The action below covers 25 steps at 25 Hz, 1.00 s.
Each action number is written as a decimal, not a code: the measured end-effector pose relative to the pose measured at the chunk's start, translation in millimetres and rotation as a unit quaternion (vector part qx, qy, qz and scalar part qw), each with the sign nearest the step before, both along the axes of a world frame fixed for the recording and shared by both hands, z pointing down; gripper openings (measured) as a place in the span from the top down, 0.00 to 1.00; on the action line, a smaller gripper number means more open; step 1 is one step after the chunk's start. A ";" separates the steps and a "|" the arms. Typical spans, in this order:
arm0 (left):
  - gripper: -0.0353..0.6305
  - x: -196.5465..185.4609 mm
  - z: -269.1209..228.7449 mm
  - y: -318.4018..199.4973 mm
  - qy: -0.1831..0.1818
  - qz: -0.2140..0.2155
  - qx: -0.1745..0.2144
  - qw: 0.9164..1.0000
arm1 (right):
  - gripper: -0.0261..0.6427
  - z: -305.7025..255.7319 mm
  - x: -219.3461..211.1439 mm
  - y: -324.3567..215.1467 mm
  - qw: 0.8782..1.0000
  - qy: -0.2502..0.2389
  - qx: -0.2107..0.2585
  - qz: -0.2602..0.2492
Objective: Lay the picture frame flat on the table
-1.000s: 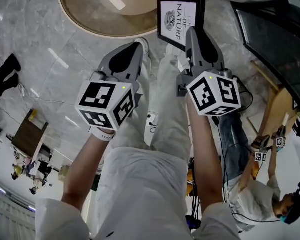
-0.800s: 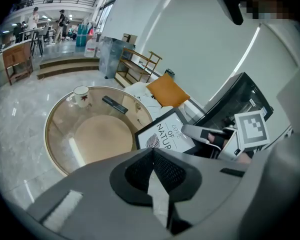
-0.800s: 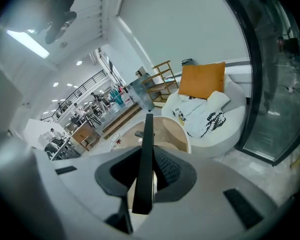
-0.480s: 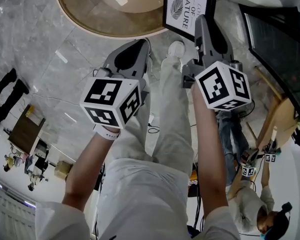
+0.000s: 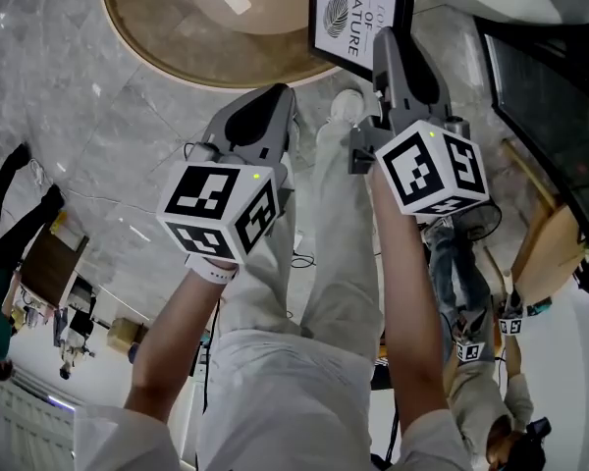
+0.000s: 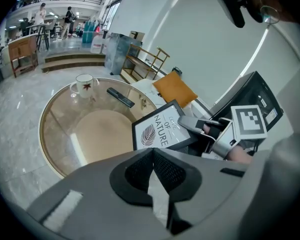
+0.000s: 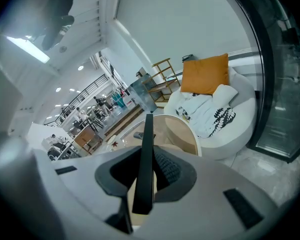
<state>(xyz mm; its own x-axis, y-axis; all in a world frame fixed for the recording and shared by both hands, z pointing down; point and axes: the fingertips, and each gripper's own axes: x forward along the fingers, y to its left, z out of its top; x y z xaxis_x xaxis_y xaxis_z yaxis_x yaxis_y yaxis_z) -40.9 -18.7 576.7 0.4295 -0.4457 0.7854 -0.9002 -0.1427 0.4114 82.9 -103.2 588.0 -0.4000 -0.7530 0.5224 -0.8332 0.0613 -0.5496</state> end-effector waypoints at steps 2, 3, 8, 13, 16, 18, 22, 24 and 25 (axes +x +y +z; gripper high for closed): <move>0.94 -8.3 7.3 -4.2 -0.001 -0.002 -0.003 1.000 | 0.87 8.8 -9.8 -5.1 1.000 0.002 0.001 -0.006; 0.94 -13.9 11.0 -6.5 0.000 -0.002 -0.005 1.000 | 0.87 12.5 -16.0 -8.3 1.000 0.003 0.001 -0.008; 0.94 -30.2 19.1 -9.4 0.005 -0.007 -0.011 1.000 | 0.87 17.7 -29.6 -17.0 1.000 0.010 0.003 -0.008; 0.94 -30.9 22.2 -9.5 0.003 -0.010 -0.012 1.000 | 0.87 26.5 -31.6 -19.6 1.000 0.012 0.000 -0.011; 0.94 -26.8 27.1 -7.5 0.003 -0.009 -0.014 1.000 | 0.86 35.3 -28.4 -18.7 1.000 0.022 -0.005 -0.017; 0.94 -25.1 30.1 -5.8 0.002 -0.013 -0.018 1.000 | 0.85 44.3 -25.6 -16.0 0.999 0.041 -0.017 -0.031; 0.94 -26.6 32.2 -9.2 0.002 -0.014 -0.018 1.000 | 0.84 56.7 -21.3 -17.1 0.996 0.065 -0.029 -0.048; 0.94 -28.1 34.6 -9.0 0.000 -0.013 -0.018 1.000 | 0.84 61.4 -19.9 -18.4 0.995 0.072 -0.032 -0.053; 0.94 -28.6 36.4 -8.8 0.000 -0.013 -0.019 1.000 | 0.83 64.6 -19.0 -19.1 0.995 0.075 -0.035 -0.055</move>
